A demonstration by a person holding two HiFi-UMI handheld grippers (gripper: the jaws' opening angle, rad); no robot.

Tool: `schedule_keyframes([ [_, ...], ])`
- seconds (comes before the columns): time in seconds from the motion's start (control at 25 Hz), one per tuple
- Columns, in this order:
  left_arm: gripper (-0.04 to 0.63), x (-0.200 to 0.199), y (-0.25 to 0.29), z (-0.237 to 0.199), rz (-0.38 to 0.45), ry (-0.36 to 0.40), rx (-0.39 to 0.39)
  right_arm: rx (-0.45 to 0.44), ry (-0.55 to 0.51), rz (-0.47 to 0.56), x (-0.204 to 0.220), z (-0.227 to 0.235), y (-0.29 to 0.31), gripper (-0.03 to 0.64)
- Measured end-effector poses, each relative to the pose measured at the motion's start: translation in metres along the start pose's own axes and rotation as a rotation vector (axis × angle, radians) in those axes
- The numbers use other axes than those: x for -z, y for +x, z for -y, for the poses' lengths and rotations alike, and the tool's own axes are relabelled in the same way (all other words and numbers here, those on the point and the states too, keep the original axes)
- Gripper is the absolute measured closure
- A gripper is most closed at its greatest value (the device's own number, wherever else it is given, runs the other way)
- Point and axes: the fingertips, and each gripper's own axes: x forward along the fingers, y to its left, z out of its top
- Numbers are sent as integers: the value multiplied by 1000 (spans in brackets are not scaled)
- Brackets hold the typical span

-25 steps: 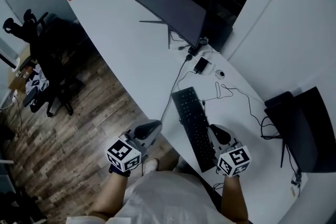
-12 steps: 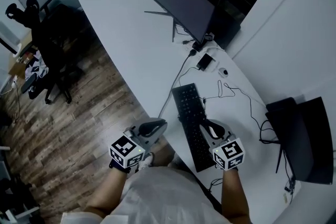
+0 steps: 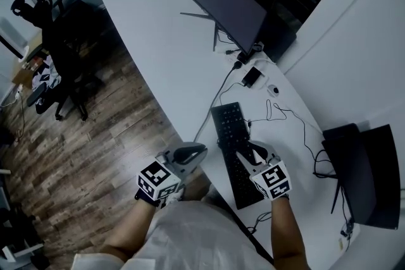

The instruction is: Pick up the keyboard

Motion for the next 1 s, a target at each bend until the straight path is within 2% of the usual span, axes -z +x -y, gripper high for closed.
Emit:
schedule_keyframes([
  [0.4, 568, 5, -1, -2, -9, -7, -1, -47, -75, -59, 6, -3, 17, 327],
  [0.52, 568, 4, -1, -1, -12, -6, 2, -65, -89, -84, 8, -4, 18, 307],
  [1.0, 565, 6, 4, 3, -25, -5, 27, -97, -129, -130, 16, -2, 25, 299],
])
